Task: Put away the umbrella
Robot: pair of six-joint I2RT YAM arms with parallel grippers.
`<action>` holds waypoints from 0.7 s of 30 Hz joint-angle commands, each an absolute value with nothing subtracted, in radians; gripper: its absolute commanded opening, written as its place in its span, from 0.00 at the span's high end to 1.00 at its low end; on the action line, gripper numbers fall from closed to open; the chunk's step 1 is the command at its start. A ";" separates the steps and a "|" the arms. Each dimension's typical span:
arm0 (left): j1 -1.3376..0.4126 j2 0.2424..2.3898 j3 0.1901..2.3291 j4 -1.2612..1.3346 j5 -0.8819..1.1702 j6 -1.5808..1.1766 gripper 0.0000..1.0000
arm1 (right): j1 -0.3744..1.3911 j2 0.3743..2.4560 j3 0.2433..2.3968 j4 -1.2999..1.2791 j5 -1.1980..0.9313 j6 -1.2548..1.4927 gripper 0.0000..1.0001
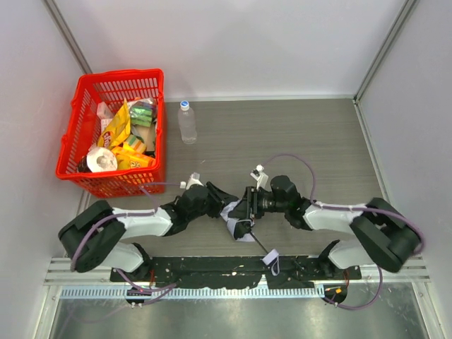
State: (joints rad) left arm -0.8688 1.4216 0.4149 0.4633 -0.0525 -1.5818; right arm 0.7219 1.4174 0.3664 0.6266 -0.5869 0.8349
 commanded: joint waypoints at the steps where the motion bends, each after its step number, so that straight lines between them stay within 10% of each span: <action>1: -0.871 1.277 0.471 0.407 -0.161 -1.433 1.00 | 0.733 1.197 0.550 0.196 -0.392 0.726 0.38; 21: -0.673 1.154 0.552 0.872 -0.109 -1.331 1.00 | 0.404 0.861 0.854 -0.403 -0.086 0.928 0.12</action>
